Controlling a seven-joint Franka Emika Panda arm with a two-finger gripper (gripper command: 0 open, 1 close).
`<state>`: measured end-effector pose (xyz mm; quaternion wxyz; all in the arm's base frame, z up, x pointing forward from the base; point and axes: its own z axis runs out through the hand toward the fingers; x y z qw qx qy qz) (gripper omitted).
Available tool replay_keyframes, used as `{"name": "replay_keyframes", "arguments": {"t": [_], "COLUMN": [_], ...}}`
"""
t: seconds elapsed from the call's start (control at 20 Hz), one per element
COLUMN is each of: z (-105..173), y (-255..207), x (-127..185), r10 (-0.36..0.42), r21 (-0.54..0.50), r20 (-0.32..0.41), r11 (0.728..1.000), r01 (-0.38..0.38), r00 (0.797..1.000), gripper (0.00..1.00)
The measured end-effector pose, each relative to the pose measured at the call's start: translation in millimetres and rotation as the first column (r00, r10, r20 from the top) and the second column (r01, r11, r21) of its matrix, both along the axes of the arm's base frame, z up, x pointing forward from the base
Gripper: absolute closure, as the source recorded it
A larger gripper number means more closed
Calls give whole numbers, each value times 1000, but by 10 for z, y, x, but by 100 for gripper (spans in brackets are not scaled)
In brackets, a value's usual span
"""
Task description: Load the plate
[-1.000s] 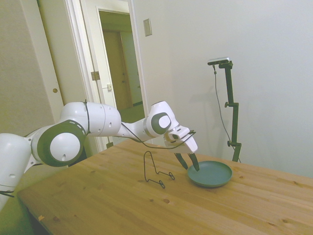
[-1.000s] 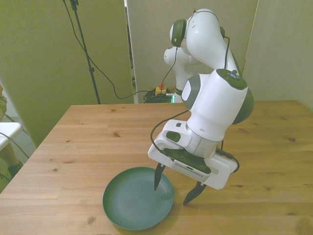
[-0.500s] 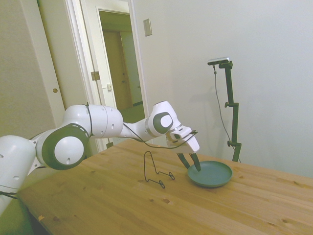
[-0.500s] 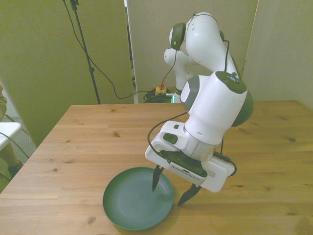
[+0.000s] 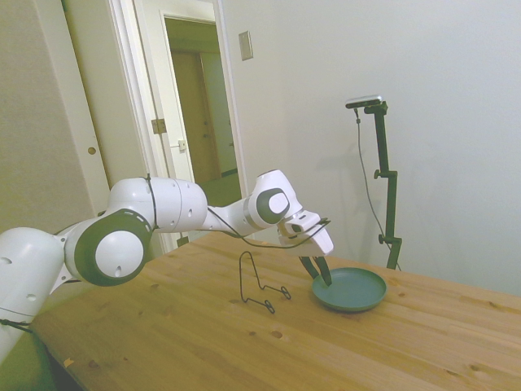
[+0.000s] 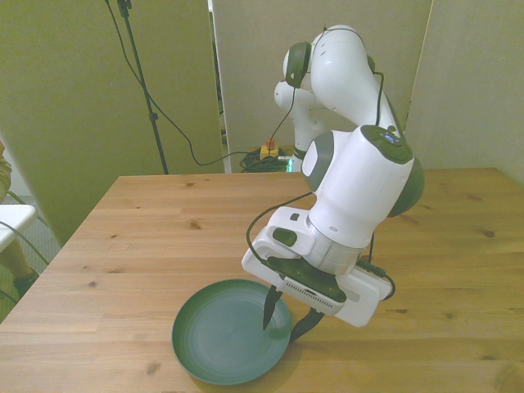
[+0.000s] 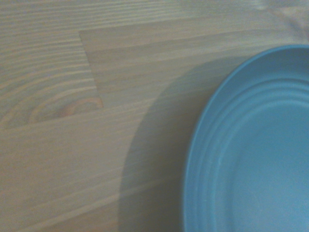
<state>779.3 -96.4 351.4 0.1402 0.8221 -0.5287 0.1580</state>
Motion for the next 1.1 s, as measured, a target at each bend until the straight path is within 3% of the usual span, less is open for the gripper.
{"name": "replay_keyframes", "arguments": {"t": [0.85, 1.1], "z": [18, 192], "y": [-45, -8], "x": [16, -25], "r10": [13, 60], "r21": [-1, 53], "r20": [-1, 17], "r11": [1000, 997], "r01": [-13, -61], "r00": [1000, 998], "gripper": [100, 100]}}
